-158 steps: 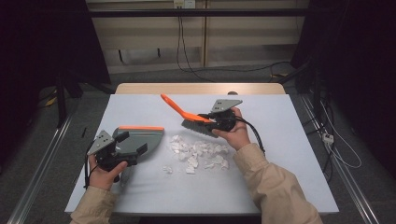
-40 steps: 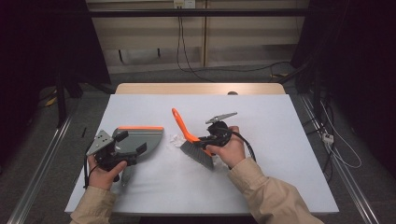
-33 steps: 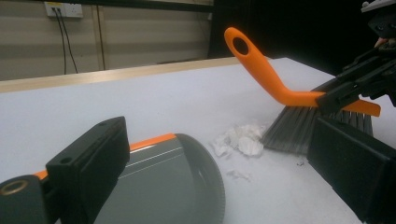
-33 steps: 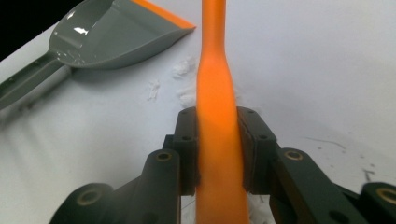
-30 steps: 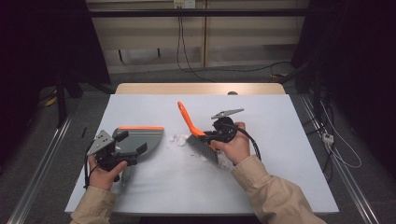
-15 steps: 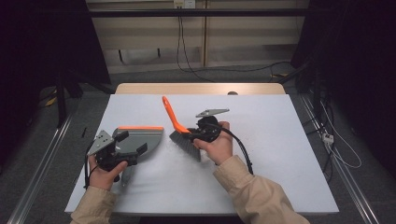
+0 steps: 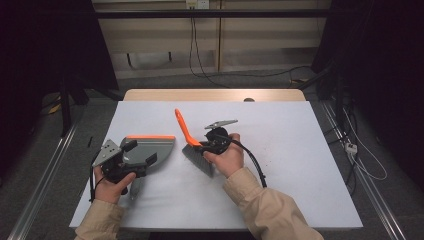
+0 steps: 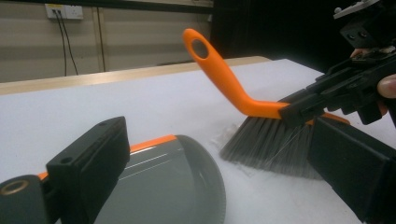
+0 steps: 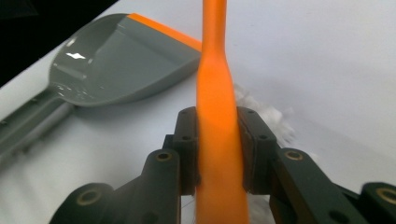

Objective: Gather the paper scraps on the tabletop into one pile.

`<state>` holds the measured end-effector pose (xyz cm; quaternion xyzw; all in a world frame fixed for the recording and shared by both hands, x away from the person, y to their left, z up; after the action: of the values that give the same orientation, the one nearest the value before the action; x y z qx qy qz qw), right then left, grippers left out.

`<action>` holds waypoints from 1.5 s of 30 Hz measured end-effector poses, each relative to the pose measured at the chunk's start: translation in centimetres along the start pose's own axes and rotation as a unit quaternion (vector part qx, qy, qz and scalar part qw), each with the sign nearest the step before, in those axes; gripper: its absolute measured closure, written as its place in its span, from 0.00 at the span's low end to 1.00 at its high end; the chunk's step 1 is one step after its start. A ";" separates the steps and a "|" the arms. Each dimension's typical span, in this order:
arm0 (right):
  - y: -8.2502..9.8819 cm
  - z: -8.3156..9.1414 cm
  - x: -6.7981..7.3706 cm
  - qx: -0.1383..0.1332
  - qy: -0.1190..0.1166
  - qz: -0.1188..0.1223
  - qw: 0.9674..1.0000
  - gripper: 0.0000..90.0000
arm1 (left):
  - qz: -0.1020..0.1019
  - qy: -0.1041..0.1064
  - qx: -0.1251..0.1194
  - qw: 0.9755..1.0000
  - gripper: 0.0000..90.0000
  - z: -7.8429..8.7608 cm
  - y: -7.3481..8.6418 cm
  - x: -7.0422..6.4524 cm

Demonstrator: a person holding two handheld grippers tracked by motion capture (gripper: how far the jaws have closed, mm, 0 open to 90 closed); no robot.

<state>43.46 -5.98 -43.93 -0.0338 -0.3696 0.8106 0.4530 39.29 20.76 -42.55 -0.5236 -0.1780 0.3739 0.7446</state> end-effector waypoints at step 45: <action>-0.8 2.4 -3.2 -0.016 0.057 -0.029 0.998 0.80 | -0.001 0.001 0.003 1.000 0.07 -0.2 0.0 -0.1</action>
<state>44.98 -9.53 -42.65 -0.0766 -0.3571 0.7874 0.4965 39.35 20.54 -42.65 -0.5214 -0.1766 0.3737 0.7465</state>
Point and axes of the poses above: each handheld gripper's, and its own axes: z roughly backward along the jaws, y roughly out of its underside, x roughly to its left, the point moved 4 cm from there along -z, roughly forward along the jaws, and after that the axes turned 8 degrees about x, right-handed, at the moved point
